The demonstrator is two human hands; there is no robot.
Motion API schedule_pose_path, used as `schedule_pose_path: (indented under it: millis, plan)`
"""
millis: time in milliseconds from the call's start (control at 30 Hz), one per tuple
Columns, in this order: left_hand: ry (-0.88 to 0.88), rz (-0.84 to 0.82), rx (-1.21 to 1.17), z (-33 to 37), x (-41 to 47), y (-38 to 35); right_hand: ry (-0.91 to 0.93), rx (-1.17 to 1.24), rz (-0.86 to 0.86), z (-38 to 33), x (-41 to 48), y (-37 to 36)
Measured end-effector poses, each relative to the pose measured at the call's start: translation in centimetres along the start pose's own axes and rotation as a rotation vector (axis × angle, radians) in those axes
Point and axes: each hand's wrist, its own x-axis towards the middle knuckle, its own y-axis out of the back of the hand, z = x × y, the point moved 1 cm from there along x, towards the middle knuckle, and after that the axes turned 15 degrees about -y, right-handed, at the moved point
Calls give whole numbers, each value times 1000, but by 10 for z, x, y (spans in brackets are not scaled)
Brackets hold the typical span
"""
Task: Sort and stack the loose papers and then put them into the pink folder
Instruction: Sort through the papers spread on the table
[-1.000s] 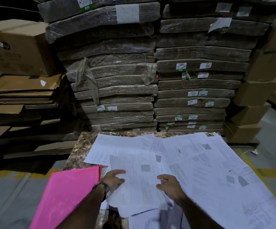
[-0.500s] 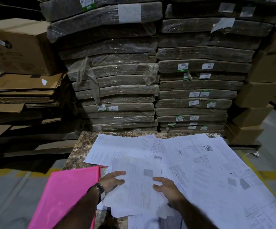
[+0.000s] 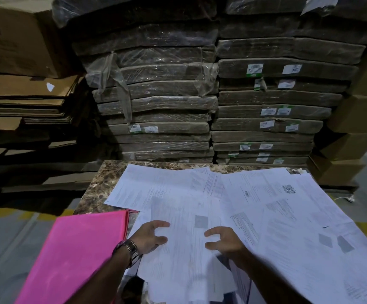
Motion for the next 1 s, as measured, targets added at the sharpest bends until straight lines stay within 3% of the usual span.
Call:
schedule_pose_path:
  millis: [433,767,1000]
  plan:
    - [-117,-21,415,26,13,-16,-24,-167,-123,-10,14,13]
    - [-118,15,437,22,24,-16,-12,-109,-212,-11,22,13]
    - [-242,105,515,15,17,-23,99,-89,-131,-1,17,8]
